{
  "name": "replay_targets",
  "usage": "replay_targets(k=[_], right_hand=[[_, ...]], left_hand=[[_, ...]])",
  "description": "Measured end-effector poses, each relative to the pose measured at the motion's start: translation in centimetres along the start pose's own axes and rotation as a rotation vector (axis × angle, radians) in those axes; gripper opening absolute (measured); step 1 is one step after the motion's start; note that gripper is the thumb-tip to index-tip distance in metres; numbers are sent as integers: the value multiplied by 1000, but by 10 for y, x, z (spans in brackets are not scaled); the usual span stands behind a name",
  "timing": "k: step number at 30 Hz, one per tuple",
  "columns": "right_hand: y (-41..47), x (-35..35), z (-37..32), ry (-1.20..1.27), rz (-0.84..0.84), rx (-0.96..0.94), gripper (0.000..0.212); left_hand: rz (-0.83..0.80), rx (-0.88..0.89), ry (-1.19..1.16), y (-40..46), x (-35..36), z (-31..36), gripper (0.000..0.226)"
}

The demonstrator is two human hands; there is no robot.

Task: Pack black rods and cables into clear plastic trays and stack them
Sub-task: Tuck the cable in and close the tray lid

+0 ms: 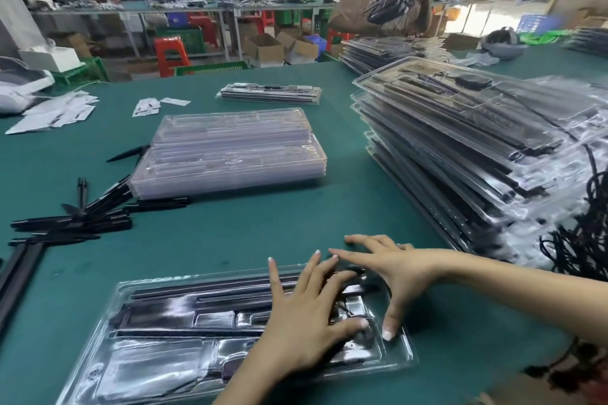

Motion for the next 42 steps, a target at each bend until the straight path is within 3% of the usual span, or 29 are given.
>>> replay_targets(k=[7,14,21,26,33,37,39,42], right_hand=[[8,1,-13,-73,30,120,143],[10,4,-21,-174,48,127,151],[5,5,-26,-229,110,107,154],[3,10,-24,-207,149,94,155],[7,11,-15,-101,129,102,154],[8,9,-8,-94,90,112,154],[7,8,-4,-73,67,119,155],[5,7,0,-38,38,114,151]], left_hand=[[-41,-25,-52,5,-1,0,70],[18,-44,-180,8,0,6,71],[87,-234,-175,18,-1,36,120],[48,-246,-154,23,-1,35,130],[61,-222,-200,22,-4,38,118],[93,-92,-285,6,-14,23,89],[236,-84,-329,-11,-25,-6,69],[494,-168,-200,-50,-34,-56,50]])
Point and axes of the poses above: each hand's wrist, its own y-axis towards the middle knuckle, its own x-axis out of the palm, z = x × y, the point moved 1 cm from there along y, towards the middle knuckle, and after that the axes turned 5 degrees about -z, right-handed, at the moved point
